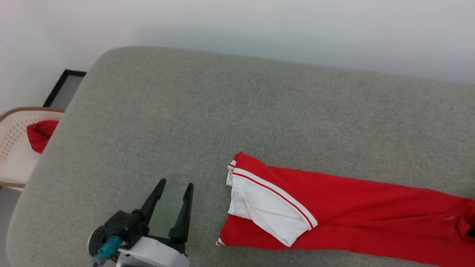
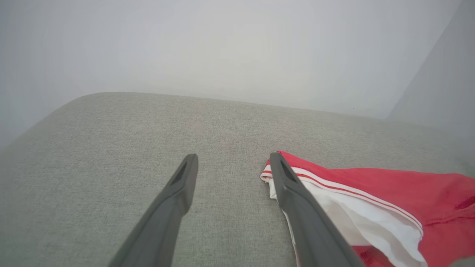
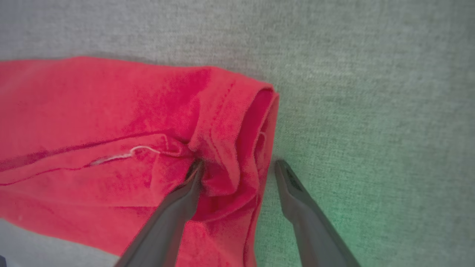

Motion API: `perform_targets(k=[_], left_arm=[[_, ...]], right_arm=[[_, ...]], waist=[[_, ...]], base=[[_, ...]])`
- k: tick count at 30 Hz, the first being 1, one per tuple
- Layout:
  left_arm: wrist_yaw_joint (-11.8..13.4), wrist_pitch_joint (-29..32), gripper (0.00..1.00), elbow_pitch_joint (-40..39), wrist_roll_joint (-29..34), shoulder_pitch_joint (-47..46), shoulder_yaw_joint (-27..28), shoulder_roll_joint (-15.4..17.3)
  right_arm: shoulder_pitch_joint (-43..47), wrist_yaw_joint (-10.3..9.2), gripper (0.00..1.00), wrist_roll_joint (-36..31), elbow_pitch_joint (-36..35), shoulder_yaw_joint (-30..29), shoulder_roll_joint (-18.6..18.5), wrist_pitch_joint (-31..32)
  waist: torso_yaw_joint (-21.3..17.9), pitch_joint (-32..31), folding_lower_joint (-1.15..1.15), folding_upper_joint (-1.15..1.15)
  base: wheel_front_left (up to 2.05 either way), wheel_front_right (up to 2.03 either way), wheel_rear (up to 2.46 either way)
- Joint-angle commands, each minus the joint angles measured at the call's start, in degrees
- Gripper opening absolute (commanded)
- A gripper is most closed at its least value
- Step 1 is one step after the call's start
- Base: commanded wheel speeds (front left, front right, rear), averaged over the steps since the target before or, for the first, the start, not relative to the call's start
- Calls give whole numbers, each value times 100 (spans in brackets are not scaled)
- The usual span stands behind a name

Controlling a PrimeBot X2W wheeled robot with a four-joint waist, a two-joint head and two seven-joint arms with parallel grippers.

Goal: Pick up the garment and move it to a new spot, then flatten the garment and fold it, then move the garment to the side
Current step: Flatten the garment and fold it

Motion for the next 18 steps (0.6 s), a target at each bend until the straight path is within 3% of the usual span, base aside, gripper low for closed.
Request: perform_targets(k=[1,6,7,9,10,18], left_arm=[[-52,-2,100,29,89,-69,52,-54],[-266,-3,100,186,348,-79,356,-401],[-311,-3,100,206,388,-71,423,-463],[-393,-3,100,248,497,-58,542,-545],[-426,-3,100,266,546,-54,610,-583],[-640,-3,100,215,886,30,1112,-816]], right_arm=[[31,0,100,-62,49,121,272,66],[-2,0,100,-293,194,187,558,271],[4,0,75,-326,197,178,602,272],[-11,1,12,-363,183,112,663,174],[-12,1,0,-348,195,57,706,138],[-23,1,0,-463,282,-340,656,-204]], waist=[[27,133,0,0],[73,245,0,0],[75,256,0,0],[73,262,0,0],[67,262,0,0],[-78,191,0,0]], base=[[0,0,0],[0,0,0],[0,0,0],[0,0,0],[0,0,0],[0,0,0]])
